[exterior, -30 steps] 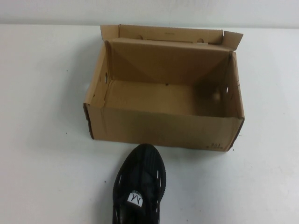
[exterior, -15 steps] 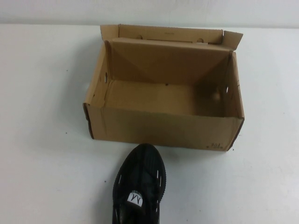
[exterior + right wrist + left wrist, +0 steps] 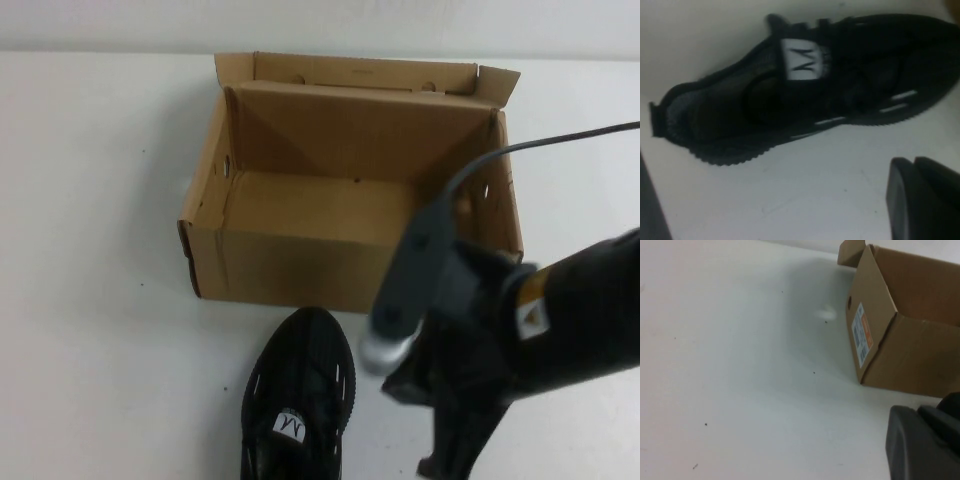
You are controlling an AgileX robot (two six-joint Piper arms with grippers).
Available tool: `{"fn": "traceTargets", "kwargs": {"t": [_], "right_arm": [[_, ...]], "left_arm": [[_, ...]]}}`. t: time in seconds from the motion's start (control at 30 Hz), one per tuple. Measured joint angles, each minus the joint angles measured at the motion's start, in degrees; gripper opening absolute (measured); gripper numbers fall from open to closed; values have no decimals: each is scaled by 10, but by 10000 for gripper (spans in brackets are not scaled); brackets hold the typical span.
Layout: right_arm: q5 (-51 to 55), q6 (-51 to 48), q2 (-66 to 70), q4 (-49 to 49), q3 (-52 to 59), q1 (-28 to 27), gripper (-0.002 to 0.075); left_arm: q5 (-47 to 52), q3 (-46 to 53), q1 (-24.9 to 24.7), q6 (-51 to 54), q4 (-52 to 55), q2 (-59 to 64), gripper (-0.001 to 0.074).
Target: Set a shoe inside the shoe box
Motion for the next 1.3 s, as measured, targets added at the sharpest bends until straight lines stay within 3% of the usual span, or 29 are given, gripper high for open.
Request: {"fn": "traceTargets", "kwargs": {"t": [0.13,0.27,0.37,0.43,0.6,0.7,0.8,0.97,1.03,1.3], "right_arm": [[-4,34,52,-75,-24,102,25],[-18,60,91,-117,-58,161,205],[-23,66,117,-123,-83,174,373],[-26,67,135,-127,-94,175,442],[-30,71,189,-141,-97,175,488],[-40,120,225,-190,-97,175,479],[-45,208,255,-279,-97,175,414],[-34,267,271,-331,-109,176,104],[-19,272,271,-332,-122,176,51],[111,273,265,-276,-260,195,17]], "left_arm": [[18,0,0,0,1,0,-3],[22,0,0,1,1,0,-3],[23,0,0,1,1,0,-3],[23,0,0,1,1,0,-3],[23,0,0,3,1,0,-3],[23,0,0,3,1,0,-3],[23,0,0,3,0,0,-3],[24,0,0,3,-5,0,-3],[26,0,0,3,-6,0,-3],[52,-62,0,38,-8,0,18]]}}
